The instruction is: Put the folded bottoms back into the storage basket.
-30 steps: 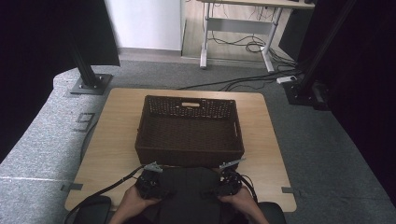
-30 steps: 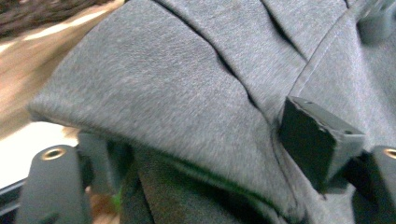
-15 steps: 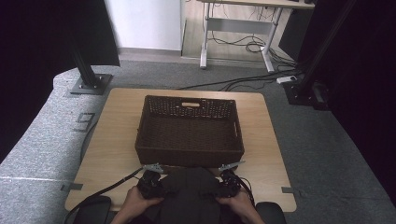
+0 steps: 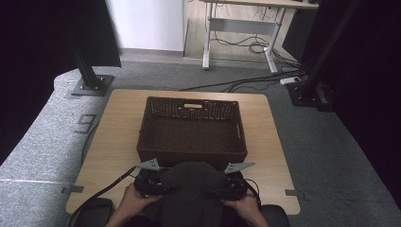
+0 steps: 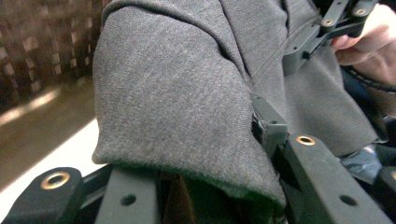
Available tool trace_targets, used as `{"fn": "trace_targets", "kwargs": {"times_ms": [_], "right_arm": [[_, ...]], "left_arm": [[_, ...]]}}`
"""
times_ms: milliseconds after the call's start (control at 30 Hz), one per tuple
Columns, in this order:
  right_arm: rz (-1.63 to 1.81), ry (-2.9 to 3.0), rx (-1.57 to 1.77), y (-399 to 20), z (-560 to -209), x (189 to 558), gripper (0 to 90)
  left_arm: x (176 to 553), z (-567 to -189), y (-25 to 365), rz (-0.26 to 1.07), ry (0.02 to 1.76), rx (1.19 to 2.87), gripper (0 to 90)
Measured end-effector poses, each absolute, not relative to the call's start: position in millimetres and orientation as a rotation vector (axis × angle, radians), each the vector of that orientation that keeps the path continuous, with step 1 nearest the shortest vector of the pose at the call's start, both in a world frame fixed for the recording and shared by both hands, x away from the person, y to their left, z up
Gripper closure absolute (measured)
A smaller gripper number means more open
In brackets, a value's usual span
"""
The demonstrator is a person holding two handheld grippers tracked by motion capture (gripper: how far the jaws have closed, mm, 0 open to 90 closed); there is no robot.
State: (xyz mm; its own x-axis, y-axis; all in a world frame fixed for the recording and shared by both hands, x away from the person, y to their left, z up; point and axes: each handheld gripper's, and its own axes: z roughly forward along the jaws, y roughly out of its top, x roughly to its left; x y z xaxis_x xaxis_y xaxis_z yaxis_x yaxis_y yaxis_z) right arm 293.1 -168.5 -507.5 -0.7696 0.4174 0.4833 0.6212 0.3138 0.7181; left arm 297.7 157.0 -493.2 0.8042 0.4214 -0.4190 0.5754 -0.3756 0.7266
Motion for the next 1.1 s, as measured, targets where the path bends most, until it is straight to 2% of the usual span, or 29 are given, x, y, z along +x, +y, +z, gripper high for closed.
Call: {"fn": "trace_targets", "kwargs": {"times_ms": [567,1100], "right_arm": [[-1.620,-2.489,-0.867,-173.2,-439.3,301.9,56.6],[-1.718,-2.577,-0.809,-171.0,-374.1,327.0,56.5]], "left_arm": [[309.3,-424.2,157.5,-0.067,0.621,1.975,61.1],[336.5,-360.1,161.1,0.012,0.575,1.943,61.0]]}}
